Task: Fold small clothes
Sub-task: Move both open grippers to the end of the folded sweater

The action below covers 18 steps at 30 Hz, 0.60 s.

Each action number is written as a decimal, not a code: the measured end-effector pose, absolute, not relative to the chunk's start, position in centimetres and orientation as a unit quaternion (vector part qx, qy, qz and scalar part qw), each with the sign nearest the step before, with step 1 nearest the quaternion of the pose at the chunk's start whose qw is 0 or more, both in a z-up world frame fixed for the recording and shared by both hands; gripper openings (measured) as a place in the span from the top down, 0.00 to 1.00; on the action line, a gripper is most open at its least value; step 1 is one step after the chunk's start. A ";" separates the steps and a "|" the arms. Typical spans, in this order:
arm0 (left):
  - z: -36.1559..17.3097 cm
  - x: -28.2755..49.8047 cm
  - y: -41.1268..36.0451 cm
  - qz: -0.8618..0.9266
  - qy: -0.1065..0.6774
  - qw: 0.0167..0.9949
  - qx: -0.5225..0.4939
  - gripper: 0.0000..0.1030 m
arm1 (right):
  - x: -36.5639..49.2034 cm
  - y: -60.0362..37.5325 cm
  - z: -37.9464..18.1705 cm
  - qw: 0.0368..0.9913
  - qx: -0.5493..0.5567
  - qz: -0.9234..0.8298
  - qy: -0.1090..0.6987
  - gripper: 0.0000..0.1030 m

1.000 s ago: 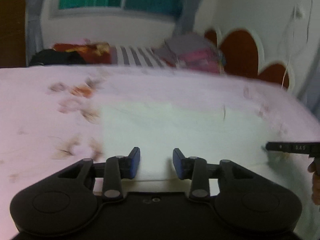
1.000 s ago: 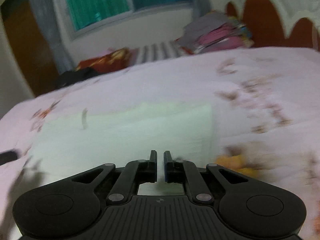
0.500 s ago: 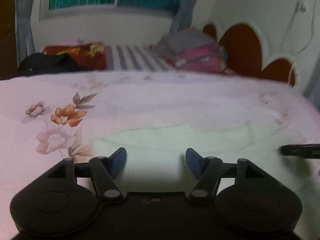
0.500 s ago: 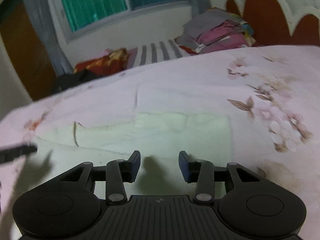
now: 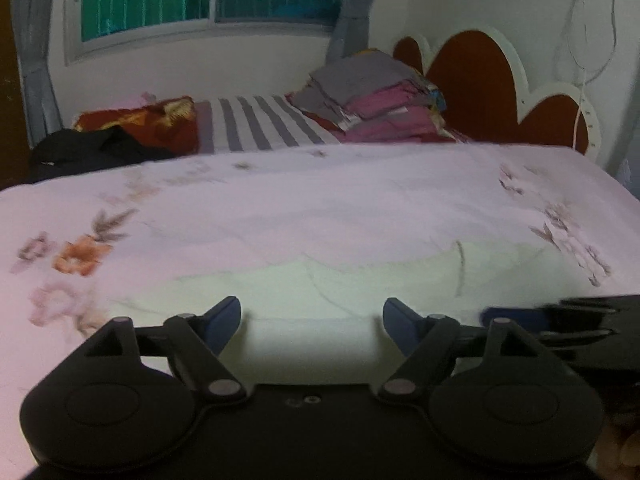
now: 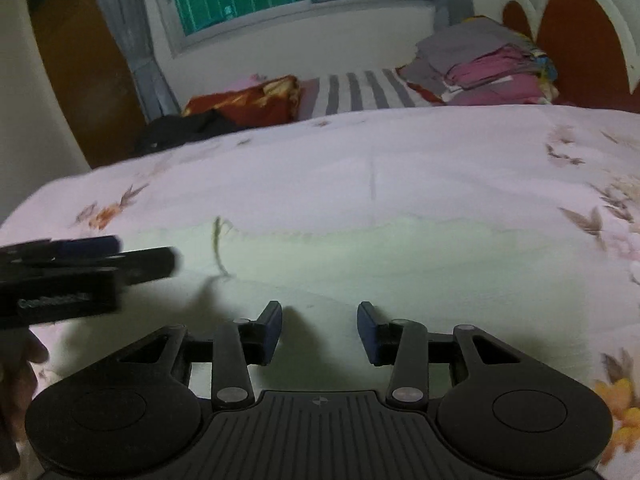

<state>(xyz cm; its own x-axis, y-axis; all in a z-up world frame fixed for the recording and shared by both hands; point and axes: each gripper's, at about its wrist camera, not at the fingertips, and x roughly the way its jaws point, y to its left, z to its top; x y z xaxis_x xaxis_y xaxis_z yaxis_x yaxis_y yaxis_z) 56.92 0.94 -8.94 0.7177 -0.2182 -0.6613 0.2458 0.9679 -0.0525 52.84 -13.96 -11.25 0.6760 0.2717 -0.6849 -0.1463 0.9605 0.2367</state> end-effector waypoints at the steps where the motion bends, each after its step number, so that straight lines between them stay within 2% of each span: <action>1: -9.4 57.1 0.7 -0.122 0.359 0.925 0.022 0.28 | 52.9 -13.6 -11.4 0.912 0.077 0.114 0.386 0.60; 6: -11.0 56.7 3.3 -0.088 0.372 0.924 0.022 0.28 | 52.7 -14.1 -11.4 0.916 0.052 0.097 0.386 0.60; 11: -11.3 55.6 8.4 -0.059 0.375 0.925 -0.006 0.23 | 51.6 -21.9 -12.0 0.919 0.057 0.004 0.391 0.60; 13: -10.9 55.9 7.6 -0.054 0.375 0.925 0.010 0.26 | 51.6 -24.1 -12.2 0.913 0.098 0.005 0.395 0.60; 14: -10.5 55.9 7.1 -0.049 0.374 0.926 0.011 0.33 | 51.8 -23.9 -12.0 0.913 0.094 0.003 0.398 0.60; 16: -9.5 55.1 6.6 -0.060 0.362 0.930 -0.005 0.33 | 52.0 -22.9 -11.2 0.915 0.079 -0.002 0.396 0.60; 18: -9.1 53.7 5.9 -0.068 0.354 0.933 0.006 0.29 | 51.1 -22.1 -10.5 0.918 0.080 0.012 0.389 0.60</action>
